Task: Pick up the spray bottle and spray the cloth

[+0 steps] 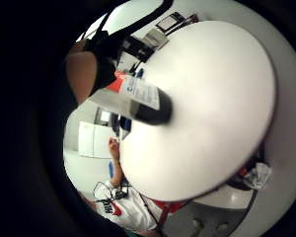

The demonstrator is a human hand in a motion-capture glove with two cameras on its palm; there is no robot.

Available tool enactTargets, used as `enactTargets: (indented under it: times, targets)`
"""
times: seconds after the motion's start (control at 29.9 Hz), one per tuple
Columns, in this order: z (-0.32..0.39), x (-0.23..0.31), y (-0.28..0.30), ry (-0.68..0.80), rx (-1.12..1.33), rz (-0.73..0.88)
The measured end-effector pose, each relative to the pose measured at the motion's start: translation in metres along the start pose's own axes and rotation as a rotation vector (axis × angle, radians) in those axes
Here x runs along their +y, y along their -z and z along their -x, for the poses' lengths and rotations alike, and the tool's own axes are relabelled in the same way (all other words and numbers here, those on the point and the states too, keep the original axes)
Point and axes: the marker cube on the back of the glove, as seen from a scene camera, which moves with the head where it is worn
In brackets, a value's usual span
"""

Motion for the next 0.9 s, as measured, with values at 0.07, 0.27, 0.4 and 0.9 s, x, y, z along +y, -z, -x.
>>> enactTargets:
  times: [0.07,0.27,0.4,0.9]
  targets:
    - [-0.002,-0.009,-0.005,0.018,-0.031,0.042]
    - [-0.002,-0.024,-0.010,0.050,-0.070,0.044]
    - [-0.008,-0.021,0.001,0.046,-0.082,-0.036]
    - [0.000,0.024,0.043,0.052,0.018,-0.239]
